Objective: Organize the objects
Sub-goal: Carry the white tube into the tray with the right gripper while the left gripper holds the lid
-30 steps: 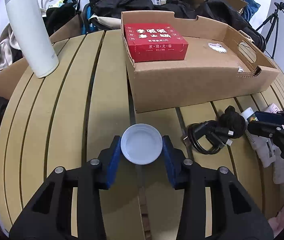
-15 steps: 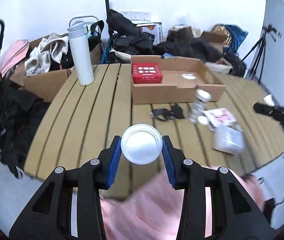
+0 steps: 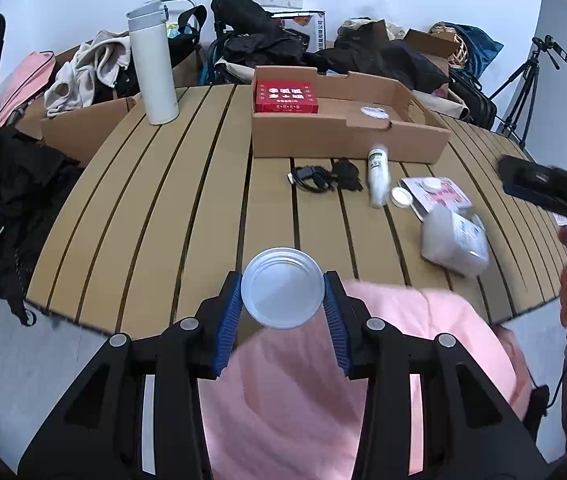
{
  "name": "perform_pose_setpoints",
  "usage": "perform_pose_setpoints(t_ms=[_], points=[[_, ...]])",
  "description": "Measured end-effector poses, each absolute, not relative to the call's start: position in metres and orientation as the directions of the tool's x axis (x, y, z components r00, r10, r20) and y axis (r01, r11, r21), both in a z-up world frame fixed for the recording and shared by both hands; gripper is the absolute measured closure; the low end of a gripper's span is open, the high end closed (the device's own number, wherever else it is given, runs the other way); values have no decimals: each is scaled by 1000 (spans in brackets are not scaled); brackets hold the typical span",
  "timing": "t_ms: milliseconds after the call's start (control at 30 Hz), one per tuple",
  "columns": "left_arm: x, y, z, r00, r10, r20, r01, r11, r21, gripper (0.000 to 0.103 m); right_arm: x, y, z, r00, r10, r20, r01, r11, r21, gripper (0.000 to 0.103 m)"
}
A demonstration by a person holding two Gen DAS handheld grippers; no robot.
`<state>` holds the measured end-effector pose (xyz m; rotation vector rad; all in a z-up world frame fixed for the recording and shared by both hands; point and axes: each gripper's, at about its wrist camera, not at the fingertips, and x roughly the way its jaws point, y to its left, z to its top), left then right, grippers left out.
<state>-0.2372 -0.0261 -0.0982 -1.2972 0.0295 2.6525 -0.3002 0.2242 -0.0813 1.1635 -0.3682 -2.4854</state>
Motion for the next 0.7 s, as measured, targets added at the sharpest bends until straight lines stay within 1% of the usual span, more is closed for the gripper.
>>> perform_pose_setpoints(t_ms=[100, 133, 167, 200, 233, 267, 300, 333, 367, 400, 467, 567, 633, 700], points=[[-260, -26, -106, -587, 161, -793, -167, -983, -77, 66, -347, 207, -94, -545, -447, -709, 220, -893, 393, 1], [-269, -27, -110, -579, 164, -798, -163, -983, -84, 66, -362, 201, -102, -524, -433, -733, 221, -901, 374, 6], [-275, -27, -112, -575, 163, -802, -159, -984, -86, 66, -388, 189, -116, -482, -383, -788, 204, -924, 324, 13], [-280, -27, -115, -571, 163, -805, -156, -984, -88, 66, -402, 183, -125, -460, -358, -813, 201, -933, 297, 31], [-286, -27, -118, -567, 165, -807, -156, -984, -91, 66, -420, 175, -138, -429, -332, -840, 204, -942, 268, 42], [-291, -27, -121, -561, 166, -811, -154, -983, -95, 66, -431, 168, -149, -401, -302, -865, 203, -950, 237, 46], [-296, -27, -124, -557, 169, -813, -155, -983, -98, 66, -440, 164, -159, -380, -277, -882, 200, -956, 214, 54], [-300, -27, -127, -553, 172, -815, -157, -982, -101, 66, -443, 163, -165, -368, -271, -889, 198, -958, 210, 61], [-306, -28, -130, -548, 172, -818, -158, -982, -101, 66, -447, 161, -173, -352, -292, -889, 202, -951, 233, 66], [-310, -28, -132, -545, 171, -821, -158, -982, -99, 66, -448, 158, -178, -357, -281, -891, 204, -954, 220, 71], [-318, -28, -136, -537, 166, -827, -153, -983, -98, 66, -448, 153, -177, -366, -267, -892, 216, -956, 197, 72], [-322, -27, -132, -542, 169, -823, -149, -983, -104, 66, -448, 153, -178, -363, -268, -892, 215, -956, 200, 73], [-317, -26, -120, -563, 174, -808, -151, -983, -107, 66, -442, 157, -170, -375, -274, -886, 210, -956, 207, 73], [-307, -25, -106, -586, 175, -791, -154, -983, -104, 66, -429, 164, -149, -408, -297, -863, 216, -950, 224, 73]])
